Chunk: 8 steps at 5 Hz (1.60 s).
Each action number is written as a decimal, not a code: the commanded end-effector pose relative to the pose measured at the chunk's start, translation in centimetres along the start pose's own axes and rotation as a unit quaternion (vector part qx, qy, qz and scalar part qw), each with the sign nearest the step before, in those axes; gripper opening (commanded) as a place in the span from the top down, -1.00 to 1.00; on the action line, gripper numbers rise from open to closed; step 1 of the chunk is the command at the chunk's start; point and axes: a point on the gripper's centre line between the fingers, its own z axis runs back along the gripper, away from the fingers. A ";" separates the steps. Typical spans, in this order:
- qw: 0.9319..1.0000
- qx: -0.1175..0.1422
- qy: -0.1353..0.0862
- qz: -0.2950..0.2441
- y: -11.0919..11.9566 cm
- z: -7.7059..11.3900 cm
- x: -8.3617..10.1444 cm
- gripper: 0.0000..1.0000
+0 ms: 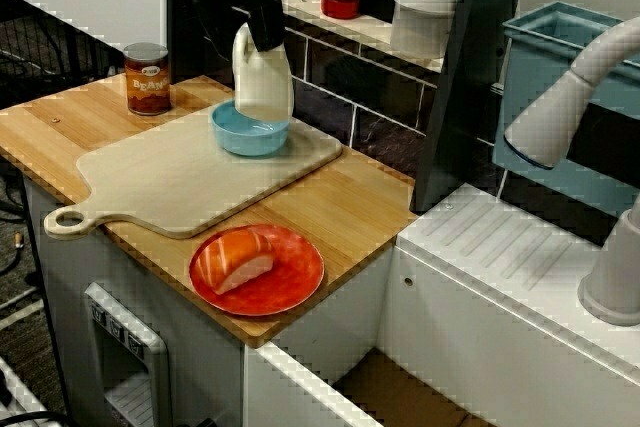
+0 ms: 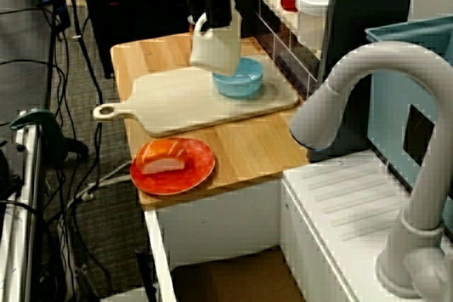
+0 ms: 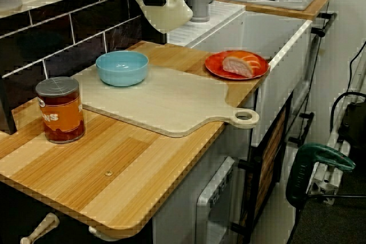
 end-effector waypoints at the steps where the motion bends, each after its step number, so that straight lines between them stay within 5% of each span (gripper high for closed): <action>1: 0.999 -0.018 0.018 -0.037 -0.1 1.2 1.1 1.00; 6: 0.997 -0.003 0.066 -0.031 0.7 1.3 1.5 1.00; 8: 0.999 0.017 0.037 -0.024 0.8 0.9 1.9 1.00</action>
